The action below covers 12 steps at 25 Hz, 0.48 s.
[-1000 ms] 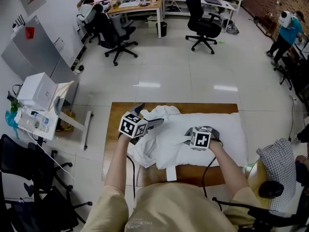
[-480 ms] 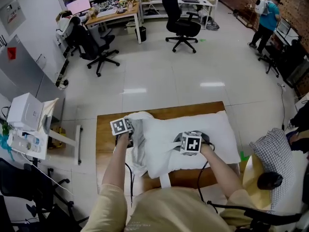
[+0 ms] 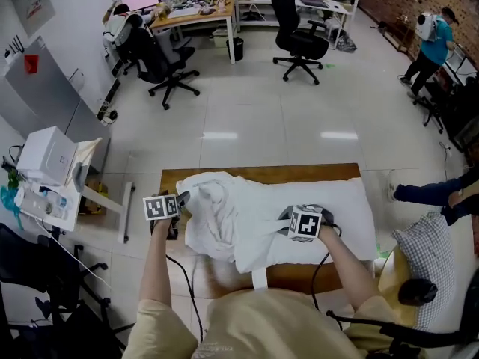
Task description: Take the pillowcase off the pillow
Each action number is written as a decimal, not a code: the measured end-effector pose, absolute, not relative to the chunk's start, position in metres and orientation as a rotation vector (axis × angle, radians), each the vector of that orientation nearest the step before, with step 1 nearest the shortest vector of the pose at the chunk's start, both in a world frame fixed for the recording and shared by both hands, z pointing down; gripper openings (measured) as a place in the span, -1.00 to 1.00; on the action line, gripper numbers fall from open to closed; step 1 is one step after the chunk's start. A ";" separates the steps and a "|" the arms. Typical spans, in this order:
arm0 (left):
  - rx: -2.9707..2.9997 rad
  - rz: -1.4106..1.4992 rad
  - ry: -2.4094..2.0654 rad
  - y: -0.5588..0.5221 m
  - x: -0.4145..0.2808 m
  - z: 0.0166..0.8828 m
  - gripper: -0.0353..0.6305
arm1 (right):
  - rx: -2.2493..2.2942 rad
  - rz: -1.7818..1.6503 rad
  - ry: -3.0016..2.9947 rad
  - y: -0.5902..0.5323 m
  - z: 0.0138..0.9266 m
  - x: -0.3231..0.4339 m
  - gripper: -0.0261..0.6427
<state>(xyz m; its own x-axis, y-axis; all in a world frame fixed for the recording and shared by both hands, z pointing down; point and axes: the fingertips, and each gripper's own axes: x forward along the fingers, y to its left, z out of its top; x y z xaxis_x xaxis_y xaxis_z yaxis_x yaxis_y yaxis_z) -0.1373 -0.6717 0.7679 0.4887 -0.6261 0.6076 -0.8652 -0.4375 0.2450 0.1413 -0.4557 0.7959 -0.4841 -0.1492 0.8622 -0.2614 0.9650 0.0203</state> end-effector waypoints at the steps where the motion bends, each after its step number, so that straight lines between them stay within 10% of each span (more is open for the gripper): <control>1: 2.267 0.578 -1.204 -0.660 -0.131 0.751 0.28 | 0.298 0.137 -2.096 -0.457 0.799 0.140 -0.51; 4: 2.376 0.477 -1.179 -0.625 -0.116 0.710 0.34 | 0.386 0.156 -2.251 -0.461 0.778 0.128 0.17; 12: 2.619 0.006 -1.131 -0.555 -0.059 0.598 0.34 | 1.179 0.096 -2.967 -0.473 0.570 0.155 0.61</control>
<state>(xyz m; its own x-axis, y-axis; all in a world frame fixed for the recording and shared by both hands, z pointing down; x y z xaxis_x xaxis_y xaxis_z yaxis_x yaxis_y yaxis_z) -0.0587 -0.5551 0.5979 0.6922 -0.7122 0.1165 -0.7134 -0.6508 0.2600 0.1547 -0.4734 0.5704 -0.7261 -0.6871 -0.0266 -0.6839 0.7257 -0.0751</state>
